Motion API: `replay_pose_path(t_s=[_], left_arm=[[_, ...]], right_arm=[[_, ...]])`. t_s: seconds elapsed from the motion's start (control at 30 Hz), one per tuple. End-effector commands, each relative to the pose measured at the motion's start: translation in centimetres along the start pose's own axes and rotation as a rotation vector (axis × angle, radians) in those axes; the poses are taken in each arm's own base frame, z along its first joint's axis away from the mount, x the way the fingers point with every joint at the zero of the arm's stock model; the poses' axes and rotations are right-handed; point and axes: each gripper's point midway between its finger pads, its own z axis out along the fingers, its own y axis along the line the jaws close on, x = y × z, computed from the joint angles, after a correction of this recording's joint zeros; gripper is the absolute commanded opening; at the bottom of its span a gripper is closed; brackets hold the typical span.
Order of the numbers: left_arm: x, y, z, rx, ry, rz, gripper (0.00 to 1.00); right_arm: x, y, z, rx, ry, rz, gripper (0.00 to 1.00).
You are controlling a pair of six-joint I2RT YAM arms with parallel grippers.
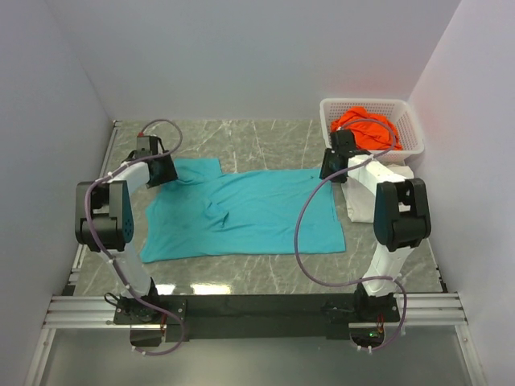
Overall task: Fold and stack the t-shirts
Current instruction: Fold the tshirt
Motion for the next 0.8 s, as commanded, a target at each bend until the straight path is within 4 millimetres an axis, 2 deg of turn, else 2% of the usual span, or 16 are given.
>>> replay_pose_path(t_s=[0.0, 0.27, 0.33, 0.53, 0.77], left_arm=[[-1.0, 0.1, 0.5, -0.016, -0.011, 0.035, 0.63], [-0.8, -0.4, 2.5, -0.005, 0.016, 0.024, 0.56], [-1.2, -0.6, 2.8, -0.004, 0.013, 0.018, 0.56], [-1.1, -0.7, 3.1, 0.003, 0.012, 0.003, 0.59], [-0.1, -0.9, 4.0, 0.013, 0.051, 0.002, 0.58]], right_arm=[[-2.7, -0.1, 0.3, 0.013, -0.071, -0.001, 0.46], [-2.8, -0.4, 2.3, 0.051, -0.059, -0.002, 0.45], [-3.5, -0.4, 2.4, 0.055, -0.064, -0.008, 0.45], [-4.6, -0.8, 2.5, 0.094, -0.073, -0.014, 0.45], [-4.1, -1.3, 4.4, 0.124, -0.013, -0.037, 0.45]])
